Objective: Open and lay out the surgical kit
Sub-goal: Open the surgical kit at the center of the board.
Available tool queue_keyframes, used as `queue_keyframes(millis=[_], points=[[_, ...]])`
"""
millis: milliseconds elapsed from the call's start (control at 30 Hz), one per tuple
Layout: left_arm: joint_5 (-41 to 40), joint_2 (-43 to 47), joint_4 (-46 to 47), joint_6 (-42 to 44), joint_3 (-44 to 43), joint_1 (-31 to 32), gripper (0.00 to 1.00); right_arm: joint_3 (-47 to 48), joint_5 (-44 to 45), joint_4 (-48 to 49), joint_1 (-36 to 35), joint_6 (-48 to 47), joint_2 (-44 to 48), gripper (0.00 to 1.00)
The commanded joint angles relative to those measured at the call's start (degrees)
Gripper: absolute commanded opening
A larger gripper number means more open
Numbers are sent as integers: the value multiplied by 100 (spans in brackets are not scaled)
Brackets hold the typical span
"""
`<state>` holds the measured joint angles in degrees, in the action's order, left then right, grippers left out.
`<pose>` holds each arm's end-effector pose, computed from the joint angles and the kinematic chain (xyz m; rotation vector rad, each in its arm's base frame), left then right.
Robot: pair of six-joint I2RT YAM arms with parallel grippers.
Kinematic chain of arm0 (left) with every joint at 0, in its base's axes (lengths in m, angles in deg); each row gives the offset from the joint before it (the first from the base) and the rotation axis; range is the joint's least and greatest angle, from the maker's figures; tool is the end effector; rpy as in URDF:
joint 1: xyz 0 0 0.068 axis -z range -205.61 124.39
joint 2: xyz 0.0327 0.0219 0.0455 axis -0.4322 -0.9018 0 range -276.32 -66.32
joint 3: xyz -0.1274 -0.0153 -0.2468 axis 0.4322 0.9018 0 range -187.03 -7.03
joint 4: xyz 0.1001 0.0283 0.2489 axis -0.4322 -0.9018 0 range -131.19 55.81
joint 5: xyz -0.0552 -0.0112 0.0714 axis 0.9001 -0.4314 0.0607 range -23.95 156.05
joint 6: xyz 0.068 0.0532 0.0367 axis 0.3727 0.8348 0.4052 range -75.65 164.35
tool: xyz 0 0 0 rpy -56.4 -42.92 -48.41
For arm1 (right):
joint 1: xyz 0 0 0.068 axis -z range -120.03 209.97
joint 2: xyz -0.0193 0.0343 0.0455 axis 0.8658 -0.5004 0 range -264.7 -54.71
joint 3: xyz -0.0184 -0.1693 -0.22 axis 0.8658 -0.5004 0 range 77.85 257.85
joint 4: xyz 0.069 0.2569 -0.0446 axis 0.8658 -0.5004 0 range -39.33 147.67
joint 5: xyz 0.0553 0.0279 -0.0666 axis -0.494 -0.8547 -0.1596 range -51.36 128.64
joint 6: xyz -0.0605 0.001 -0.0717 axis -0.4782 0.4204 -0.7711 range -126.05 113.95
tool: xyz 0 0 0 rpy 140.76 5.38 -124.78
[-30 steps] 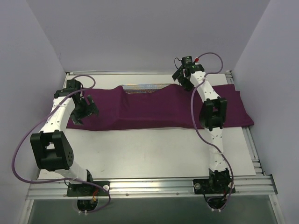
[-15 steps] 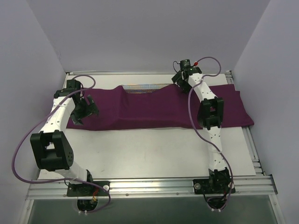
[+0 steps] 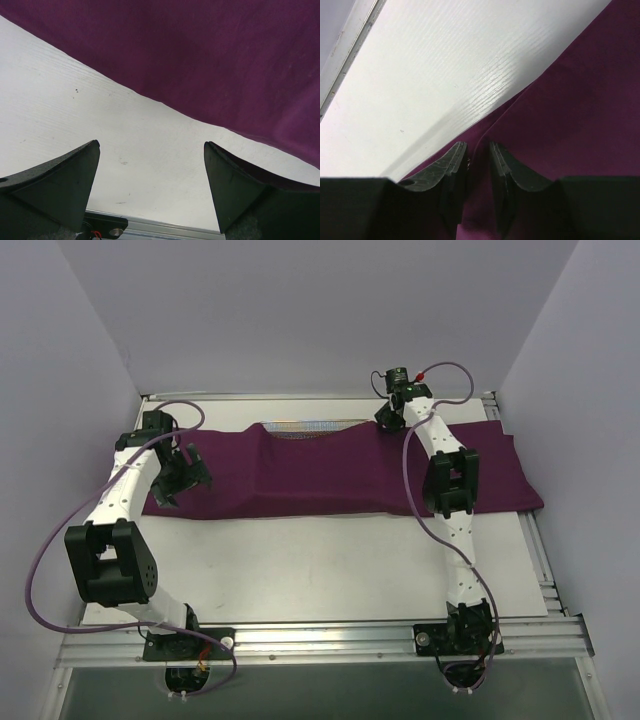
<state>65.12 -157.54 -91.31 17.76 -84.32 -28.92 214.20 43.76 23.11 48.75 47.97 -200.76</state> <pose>0.3375 0.0208 0.2301 -0.7295 2.7174 -0.0724 0.6070 0.1128 0.1699 0.9123 2.2043 0.4524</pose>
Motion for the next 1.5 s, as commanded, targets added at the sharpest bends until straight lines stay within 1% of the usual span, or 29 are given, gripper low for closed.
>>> queue_keyframes(millis=[0, 67, 133, 300, 500, 633, 767, 867, 967, 1000, 1067, 1100, 1133, 1200, 1233, 1300, 1333, 1367, 1400, 1433, 1467], points=[[31, 8, 131, 40, -145, 24, 94, -56, 182, -112, 6, 30, 288, 24], [23, 34, 122, 40, -119, 15, 94, -65, 147, -94, 15, 21, 341, 21], [23, 69, 114, 40, -110, 24, 94, -30, 164, -77, 15, 12, 402, 14], [-56, 192, 35, 57, -101, 24, 94, 189, 226, -164, 15, -67, 473, 0], [-197, 298, -202, -4, -268, 15, 94, 278, 217, -296, -11, -207, 727, 0], [-145, 263, -431, -162, -592, 15, 94, 208, 270, -463, -125, -567, 1113, 0], [92, 175, -598, -416, -795, 6, 94, -283, 244, -507, -310, -831, 1623, 0], [478, 8, -616, -610, -883, -29, 94, -539, 121, -569, -476, -1120, 2001, 0], [1041, -220, -485, -988, -1014, -73, 94, -1065, -72, -587, -652, -1480, 2467, 0], [1207, -282, -467, -1206, -1076, -64, 94, -1537, -125, -482, -705, -1543, 2790, 0], [1506, -396, -213, -1436, -1103, -73, 94, -2101, -161, -350, -828, -1605, 3187, 0], [1638, -431, -133, -1698, -1121, -73, 94, -2426, -196, -166, -855, -1649, 3615, 0], [1840, -519, -54, -1831, -1138, -64, 94, -3073, -222, -60, -873, -1658, 3846, 0], [1930, -625, 113, -2148, -1313, -12, 94, -3675, -397, 203, -864, -1675, 4407, 0], [2034, -756, 166, -2279, -1349, 41, 94, -4165, -450, 248, -864, -1736, 4576, 0], [2158, -914, 315, -2656, -1428, 67, 94, -4589, -538, 310, -881, -1842, 4979, 0], [2263, -1089, 359, -2798, -1489, 85, 94, -4818, -800, 380, -882, -1973, 5121, 0], [2333, -1187, 525, -2895, -1516, 102, 94, -5264, -846, 415, -882, -2026, 5253, 0], [2369, -1283, 570, -3061, -1577, 120, 94, -5477, -820, 468, -882, -2044, 5524, 0], [2395, -1502, 597, -3124, -1778, 138, 94, -5697, -951, 547, -864, -2132, 5675, 0], [2413, -1626, 588, -3185, -1919, 181, 94, -6125, -1065, 661, -855, -2202, 5807, 0]])
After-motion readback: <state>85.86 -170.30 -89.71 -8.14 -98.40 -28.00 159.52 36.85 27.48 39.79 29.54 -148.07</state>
